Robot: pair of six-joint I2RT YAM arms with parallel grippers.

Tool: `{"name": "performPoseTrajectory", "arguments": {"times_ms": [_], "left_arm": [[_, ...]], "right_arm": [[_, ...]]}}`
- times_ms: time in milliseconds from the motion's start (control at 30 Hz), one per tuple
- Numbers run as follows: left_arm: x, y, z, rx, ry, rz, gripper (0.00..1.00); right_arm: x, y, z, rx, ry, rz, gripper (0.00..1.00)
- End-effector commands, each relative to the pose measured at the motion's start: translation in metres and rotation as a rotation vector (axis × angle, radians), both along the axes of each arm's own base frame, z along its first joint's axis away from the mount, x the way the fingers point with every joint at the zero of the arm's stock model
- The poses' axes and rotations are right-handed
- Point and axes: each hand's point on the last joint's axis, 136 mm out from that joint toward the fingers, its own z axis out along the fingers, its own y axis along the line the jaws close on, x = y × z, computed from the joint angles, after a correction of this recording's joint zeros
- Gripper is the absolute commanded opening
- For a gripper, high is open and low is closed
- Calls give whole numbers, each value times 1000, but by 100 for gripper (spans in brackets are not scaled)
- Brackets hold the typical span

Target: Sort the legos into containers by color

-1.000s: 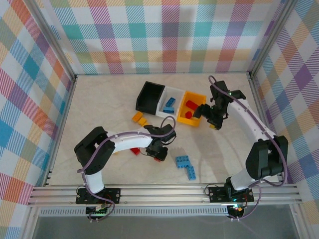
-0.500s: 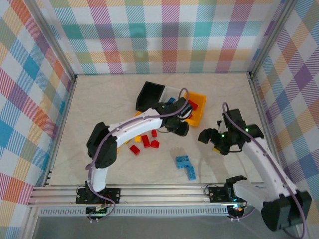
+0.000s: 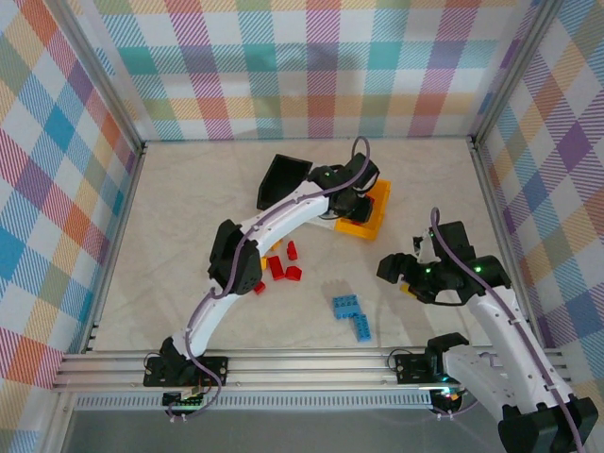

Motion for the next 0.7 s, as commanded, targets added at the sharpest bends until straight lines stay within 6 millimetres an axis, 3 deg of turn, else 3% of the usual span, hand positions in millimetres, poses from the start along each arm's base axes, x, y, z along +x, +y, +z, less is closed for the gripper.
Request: {"name": "performPoseTrajectory", "arguments": {"times_ms": [0,133,300,500,667], "left_arm": [[13,-1,-5,31,-35,5,17],[24,-3,-14,25,-41,14,19],[34,-3,-17,-10,-27,34,36],[37,-3,-8,-48,-20,44,61],[39,-3,10,-78,-36,46,69]], "right_arm": [[-7,2,-1,12,27,26,80],[-10,3,-2,18,46,28,79],[-6,3,-3,5,56,33,79],[-2,3,-6,-12,70,45,79],[-6,-1,-18,-80,116,71,79]]}}
